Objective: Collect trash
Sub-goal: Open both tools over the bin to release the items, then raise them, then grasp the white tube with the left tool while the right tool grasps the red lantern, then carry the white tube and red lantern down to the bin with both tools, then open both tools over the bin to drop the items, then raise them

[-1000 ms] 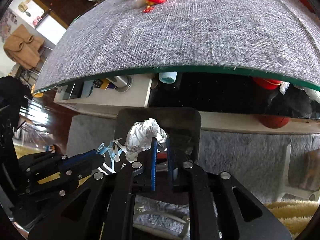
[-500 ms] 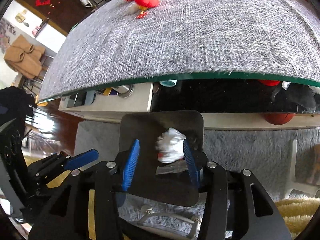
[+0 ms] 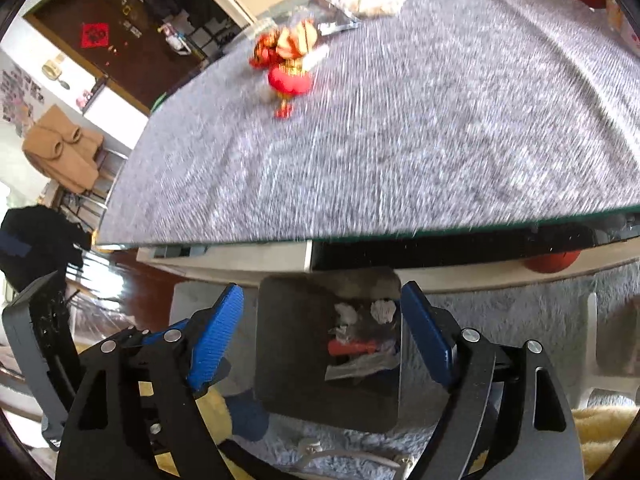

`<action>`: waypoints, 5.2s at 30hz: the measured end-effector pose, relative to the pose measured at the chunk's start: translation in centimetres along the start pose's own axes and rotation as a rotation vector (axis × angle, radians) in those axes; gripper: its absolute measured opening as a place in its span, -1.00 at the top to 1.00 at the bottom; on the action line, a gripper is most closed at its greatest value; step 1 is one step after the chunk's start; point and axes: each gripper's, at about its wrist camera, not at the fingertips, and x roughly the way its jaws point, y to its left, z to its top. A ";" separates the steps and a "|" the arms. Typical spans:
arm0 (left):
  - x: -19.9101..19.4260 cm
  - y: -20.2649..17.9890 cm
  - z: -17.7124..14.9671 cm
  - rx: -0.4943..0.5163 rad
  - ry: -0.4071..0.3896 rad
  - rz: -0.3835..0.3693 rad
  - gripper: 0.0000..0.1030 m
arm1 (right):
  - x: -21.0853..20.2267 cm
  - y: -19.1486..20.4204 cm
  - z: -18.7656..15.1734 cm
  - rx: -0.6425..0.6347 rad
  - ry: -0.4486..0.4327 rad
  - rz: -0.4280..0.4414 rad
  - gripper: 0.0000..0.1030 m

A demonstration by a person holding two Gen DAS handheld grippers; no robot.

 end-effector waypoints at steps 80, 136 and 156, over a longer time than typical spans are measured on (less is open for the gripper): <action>-2.2 -1.9 14.7 0.190 -0.100 0.117 0.76 | -5.1 4.0 10.2 -0.172 -0.168 -0.047 0.27; 2.5 1.5 -3.5 -0.039 0.087 0.034 -0.06 | 2.8 1.1 -4.3 -0.060 0.114 -0.042 -0.45; -5.8 1.6 5.3 0.001 -0.085 0.048 -0.70 | -5.6 1.4 4.7 -0.047 -0.088 -0.064 -0.83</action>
